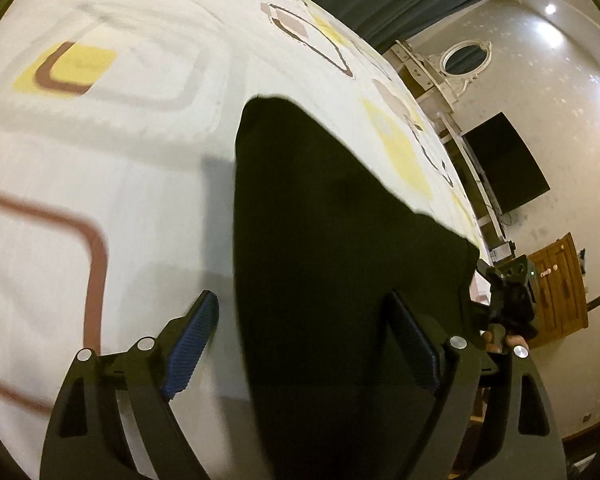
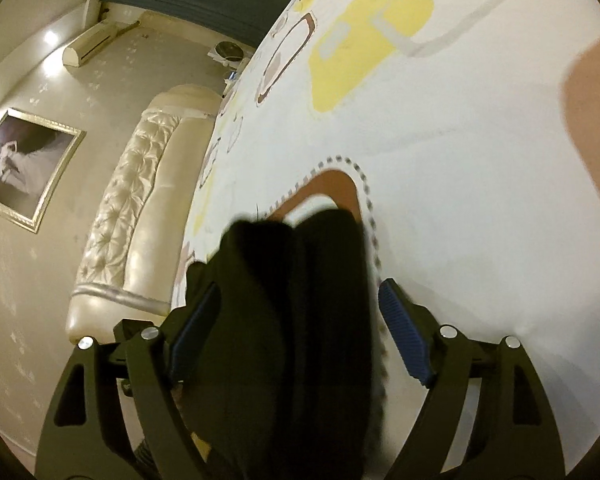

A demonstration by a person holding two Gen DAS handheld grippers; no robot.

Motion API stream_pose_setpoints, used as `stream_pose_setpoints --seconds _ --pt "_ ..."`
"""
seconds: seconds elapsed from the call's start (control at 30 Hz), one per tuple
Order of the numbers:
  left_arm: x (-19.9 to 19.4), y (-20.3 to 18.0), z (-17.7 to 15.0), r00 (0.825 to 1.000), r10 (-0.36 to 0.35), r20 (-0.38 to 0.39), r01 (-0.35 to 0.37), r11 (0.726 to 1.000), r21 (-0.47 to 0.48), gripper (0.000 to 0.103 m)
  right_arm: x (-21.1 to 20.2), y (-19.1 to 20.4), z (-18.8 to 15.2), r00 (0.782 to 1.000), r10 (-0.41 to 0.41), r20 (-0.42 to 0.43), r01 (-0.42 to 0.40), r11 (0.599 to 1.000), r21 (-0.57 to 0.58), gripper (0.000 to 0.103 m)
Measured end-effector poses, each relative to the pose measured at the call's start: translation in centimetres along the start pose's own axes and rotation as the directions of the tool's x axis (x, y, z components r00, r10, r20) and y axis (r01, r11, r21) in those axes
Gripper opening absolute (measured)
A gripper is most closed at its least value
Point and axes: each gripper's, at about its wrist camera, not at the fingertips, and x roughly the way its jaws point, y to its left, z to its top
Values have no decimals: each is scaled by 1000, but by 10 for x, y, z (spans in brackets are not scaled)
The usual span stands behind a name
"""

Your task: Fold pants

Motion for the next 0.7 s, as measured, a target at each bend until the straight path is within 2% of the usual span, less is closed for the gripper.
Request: stream_pose_setpoints --seconds 0.17,0.2,0.23,0.27,0.33,0.37,0.47,0.7 --pt "14 2 17 999 -13 -30 13 1000 -12 85 19 5 10 998 -21 -51 19 999 -41 81" --pt "16 3 18 1000 -8 -25 8 1000 -24 85 22 7 9 998 -34 -62 30 998 -58 74" --pt "18 3 19 1000 -4 -28 3 1000 -23 85 25 7 9 996 -49 -69 45 997 -66 61" --pt "19 2 19 1000 5 -28 -6 1000 -16 82 28 6 9 995 -59 -79 54 997 -64 55" --pt "20 -3 15 998 55 -22 -54 998 26 67 29 2 9 995 -48 -88 43 997 -57 43" --pt "23 -7 13 997 73 -24 -71 996 57 59 29 1 9 995 -46 -86 41 997 -61 42" --pt "24 -17 9 994 108 -5 -107 990 93 51 27 2 7 997 -40 -72 35 997 -72 38" --pt "21 -27 7 984 173 31 -176 974 141 42 25 3 3 999 -27 -35 24 996 -89 33"
